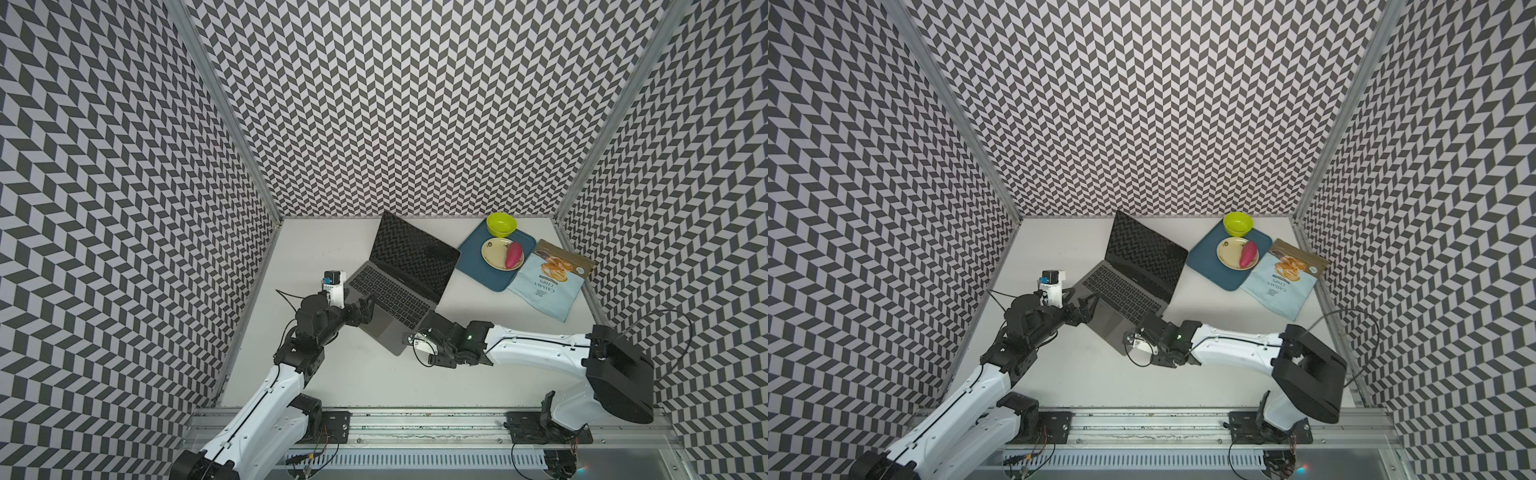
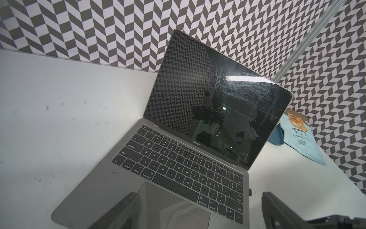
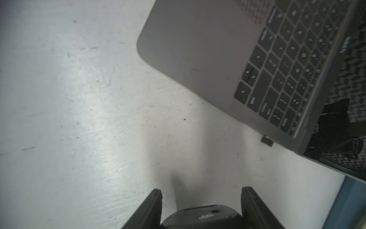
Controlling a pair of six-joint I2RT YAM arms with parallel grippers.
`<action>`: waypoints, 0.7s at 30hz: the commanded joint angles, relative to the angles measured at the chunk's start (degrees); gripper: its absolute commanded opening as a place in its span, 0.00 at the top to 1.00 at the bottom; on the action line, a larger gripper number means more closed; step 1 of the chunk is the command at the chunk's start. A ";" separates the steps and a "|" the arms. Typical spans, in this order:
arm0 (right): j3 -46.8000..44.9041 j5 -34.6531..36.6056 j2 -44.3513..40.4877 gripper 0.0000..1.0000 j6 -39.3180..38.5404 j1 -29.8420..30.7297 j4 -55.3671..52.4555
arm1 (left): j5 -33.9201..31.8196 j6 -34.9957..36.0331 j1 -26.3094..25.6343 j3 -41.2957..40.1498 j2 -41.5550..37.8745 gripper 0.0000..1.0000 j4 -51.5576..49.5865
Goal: Insert the wireless mouse receiver into the laptop
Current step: Place the mouse at the center of the board.
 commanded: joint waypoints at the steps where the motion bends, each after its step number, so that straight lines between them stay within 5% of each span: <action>1: 2.03 -2.70 0.32 0.37 0.73 0.71 0.92 | -3.54 -0.44 0.36 -0.30 -0.01 0.00 3.51; 3: 1.27 -4.31 -0.50 0.20 0.98 0.71 1.86 | -6.33 -0.51 0.36 -1.34 0.01 0.00 5.33; 6: -0.22 -6.25 -3.20 0.08 1.69 0.64 3.95 | -11.67 -0.08 0.41 -2.87 0.24 0.00 8.66; 11: -4.07 -7.18 -12.94 0.00 7.78 -3.64 12.77 | -23.98 3.84 0.95 -4.11 1.46 0.00 14.76; 15: -10.53 -8.25 -24.40 0.00 20.52 -20.39 26.24 | -29.86 8.66 6.19 -5.47 5.60 0.00 22.95; 21: -27.78 -4.02 -34.61 0.00 31.34 -47.15 51.31 | -20.54 13.34 14.65 -12.63 21.16 0.00 49.00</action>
